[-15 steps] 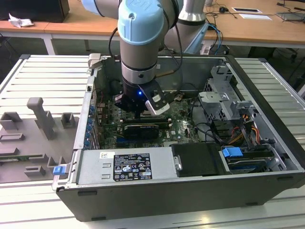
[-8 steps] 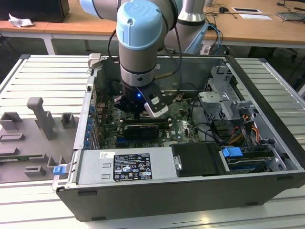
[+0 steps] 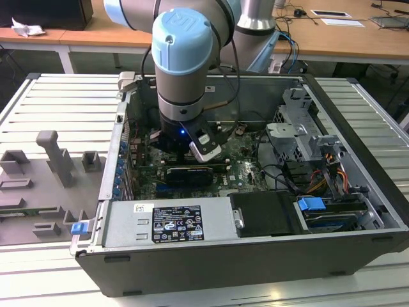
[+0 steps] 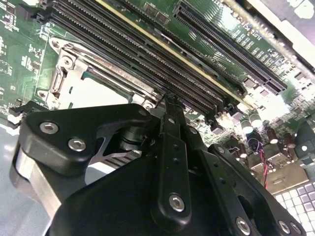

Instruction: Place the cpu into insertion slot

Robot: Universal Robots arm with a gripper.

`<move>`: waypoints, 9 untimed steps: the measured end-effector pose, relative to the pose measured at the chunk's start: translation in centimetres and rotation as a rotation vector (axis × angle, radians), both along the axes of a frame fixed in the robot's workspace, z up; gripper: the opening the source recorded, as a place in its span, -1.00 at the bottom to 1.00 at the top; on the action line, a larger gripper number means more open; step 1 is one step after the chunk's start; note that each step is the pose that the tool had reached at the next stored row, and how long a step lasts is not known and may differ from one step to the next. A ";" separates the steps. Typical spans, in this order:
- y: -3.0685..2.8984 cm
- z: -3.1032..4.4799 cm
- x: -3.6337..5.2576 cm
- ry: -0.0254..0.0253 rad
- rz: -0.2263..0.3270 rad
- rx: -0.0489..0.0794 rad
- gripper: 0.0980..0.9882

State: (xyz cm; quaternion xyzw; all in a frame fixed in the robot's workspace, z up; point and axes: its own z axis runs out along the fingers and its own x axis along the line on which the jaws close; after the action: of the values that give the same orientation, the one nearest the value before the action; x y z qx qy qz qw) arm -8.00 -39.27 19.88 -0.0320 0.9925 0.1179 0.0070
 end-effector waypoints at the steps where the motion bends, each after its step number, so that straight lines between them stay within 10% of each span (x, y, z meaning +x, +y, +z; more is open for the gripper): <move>1: -0.01 -0.08 0.00 0.0004 0.000 0.001 -0.98; 9: -0.02 -0.29 0.00 0.0004 0.000 0.009 -0.98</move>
State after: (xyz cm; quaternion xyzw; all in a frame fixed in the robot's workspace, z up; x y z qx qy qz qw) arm -8.01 -39.29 19.60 -0.0320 0.9920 0.1222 0.0069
